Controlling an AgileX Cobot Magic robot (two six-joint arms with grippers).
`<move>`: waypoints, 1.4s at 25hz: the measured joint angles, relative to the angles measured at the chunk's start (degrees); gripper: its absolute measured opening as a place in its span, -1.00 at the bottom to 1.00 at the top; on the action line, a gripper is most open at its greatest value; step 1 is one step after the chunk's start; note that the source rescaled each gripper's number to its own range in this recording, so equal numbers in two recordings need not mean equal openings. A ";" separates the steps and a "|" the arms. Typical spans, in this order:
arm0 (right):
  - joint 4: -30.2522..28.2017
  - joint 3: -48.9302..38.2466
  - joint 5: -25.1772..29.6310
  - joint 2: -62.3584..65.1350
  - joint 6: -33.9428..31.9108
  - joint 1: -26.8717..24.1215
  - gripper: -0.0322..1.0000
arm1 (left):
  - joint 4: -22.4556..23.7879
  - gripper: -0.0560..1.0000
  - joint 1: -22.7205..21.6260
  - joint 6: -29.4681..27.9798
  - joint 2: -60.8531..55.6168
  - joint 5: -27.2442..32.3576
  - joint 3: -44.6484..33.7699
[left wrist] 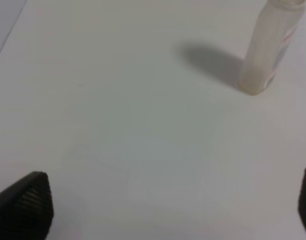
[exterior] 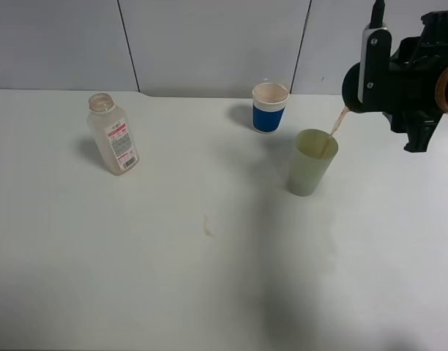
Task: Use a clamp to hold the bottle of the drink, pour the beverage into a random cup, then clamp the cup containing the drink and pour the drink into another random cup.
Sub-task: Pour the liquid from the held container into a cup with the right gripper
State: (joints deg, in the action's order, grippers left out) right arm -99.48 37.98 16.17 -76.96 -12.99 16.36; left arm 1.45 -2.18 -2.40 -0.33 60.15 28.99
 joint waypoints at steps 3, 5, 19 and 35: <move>0.00 0.03 0.00 0.00 1.58 0.00 -0.93 | 0.00 1.00 0.00 0.00 0.00 0.00 0.00; 0.00 0.03 0.00 0.00 2.83 0.00 -0.93 | 0.00 1.00 0.00 0.00 0.00 0.00 0.00; 0.00 0.03 -0.15 0.00 6.05 0.00 -0.93 | 0.00 1.00 0.00 0.00 0.00 0.00 0.00; 0.00 0.03 -1.70 0.00 5.48 0.00 -0.93 | 0.00 1.00 0.00 0.00 0.00 0.00 0.00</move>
State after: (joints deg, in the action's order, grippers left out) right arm -99.48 38.01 14.46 -76.96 -7.52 16.36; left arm 1.45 -2.18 -2.40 -0.33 60.15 28.99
